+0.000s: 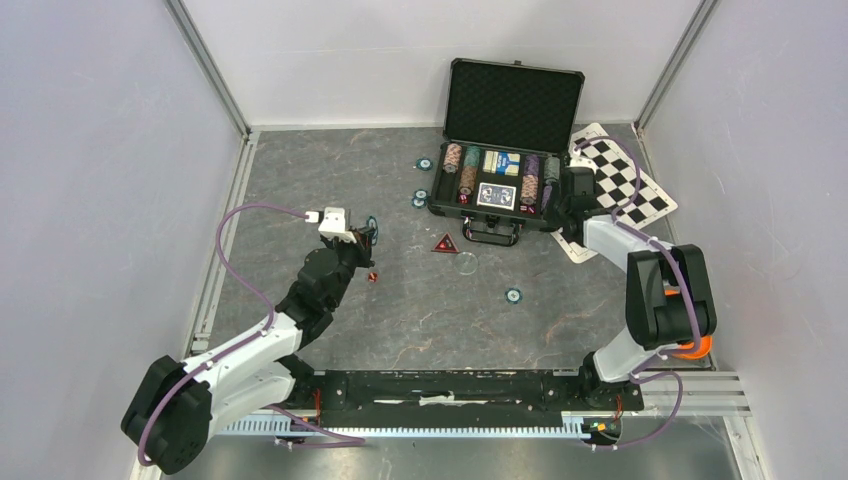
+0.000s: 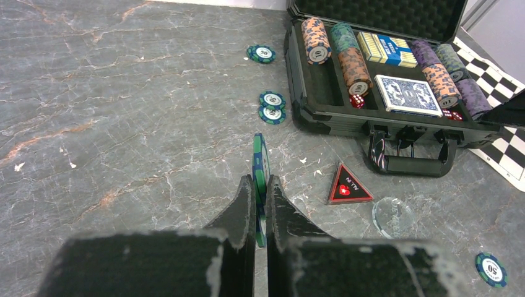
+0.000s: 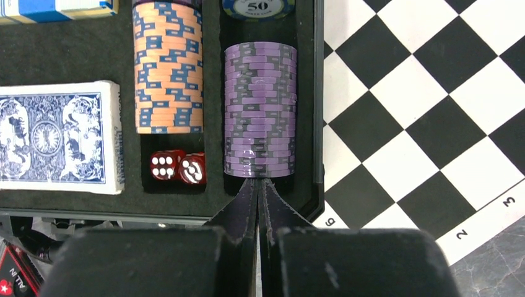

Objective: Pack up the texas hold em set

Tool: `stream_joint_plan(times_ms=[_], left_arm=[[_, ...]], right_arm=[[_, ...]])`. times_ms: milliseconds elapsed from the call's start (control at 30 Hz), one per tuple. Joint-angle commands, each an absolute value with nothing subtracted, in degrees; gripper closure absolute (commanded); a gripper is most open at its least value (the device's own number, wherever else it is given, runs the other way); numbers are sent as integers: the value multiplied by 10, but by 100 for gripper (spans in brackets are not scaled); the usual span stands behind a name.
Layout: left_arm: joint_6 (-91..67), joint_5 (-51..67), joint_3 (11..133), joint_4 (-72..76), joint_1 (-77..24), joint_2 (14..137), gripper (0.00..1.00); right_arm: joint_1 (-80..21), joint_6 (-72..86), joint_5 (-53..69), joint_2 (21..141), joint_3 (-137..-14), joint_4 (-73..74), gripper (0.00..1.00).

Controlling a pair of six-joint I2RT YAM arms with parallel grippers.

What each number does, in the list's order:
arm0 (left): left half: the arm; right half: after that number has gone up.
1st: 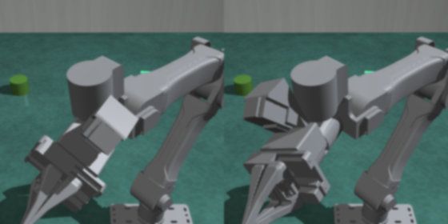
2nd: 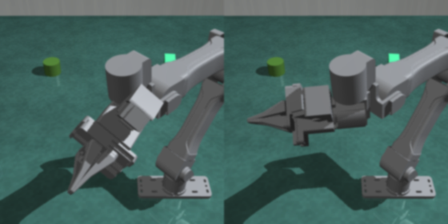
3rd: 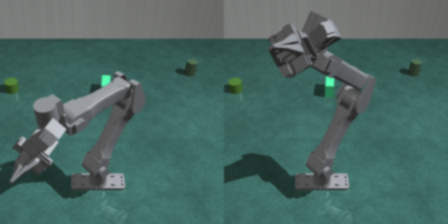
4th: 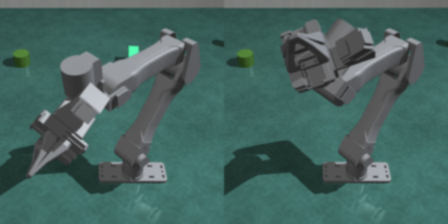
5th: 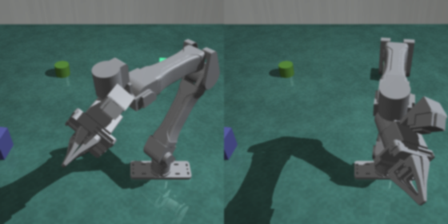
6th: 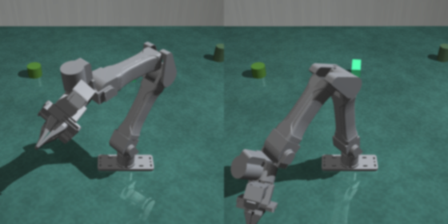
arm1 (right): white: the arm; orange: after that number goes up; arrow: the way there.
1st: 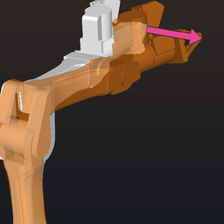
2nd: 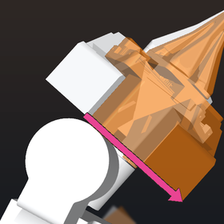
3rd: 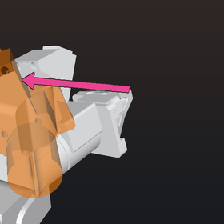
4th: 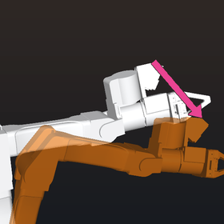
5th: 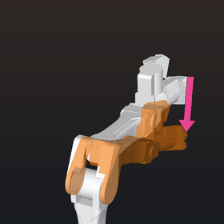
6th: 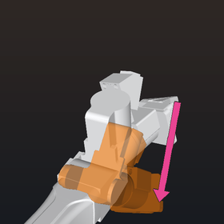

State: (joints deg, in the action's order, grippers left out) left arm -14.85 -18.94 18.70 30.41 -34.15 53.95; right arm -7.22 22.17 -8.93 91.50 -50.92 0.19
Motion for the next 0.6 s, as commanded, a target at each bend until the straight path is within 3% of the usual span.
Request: stream_joint_plan(times_ms=[0,400,500,567], left_arm=[[-127,-185,200,339,-343,531,98],[-120,-172,202,342,-343,538,98],[-117,-154,199,357,-343,540,98],[-115,-134,193,379,-343,542,98]], right_arm=[[-67,217,-114,937,-560,-21,100],[-64,217,-109,982,-628,-2,99],[-64,206,-74,959,-613,8,91],[-65,189,-41,929,-585,-12,79]])
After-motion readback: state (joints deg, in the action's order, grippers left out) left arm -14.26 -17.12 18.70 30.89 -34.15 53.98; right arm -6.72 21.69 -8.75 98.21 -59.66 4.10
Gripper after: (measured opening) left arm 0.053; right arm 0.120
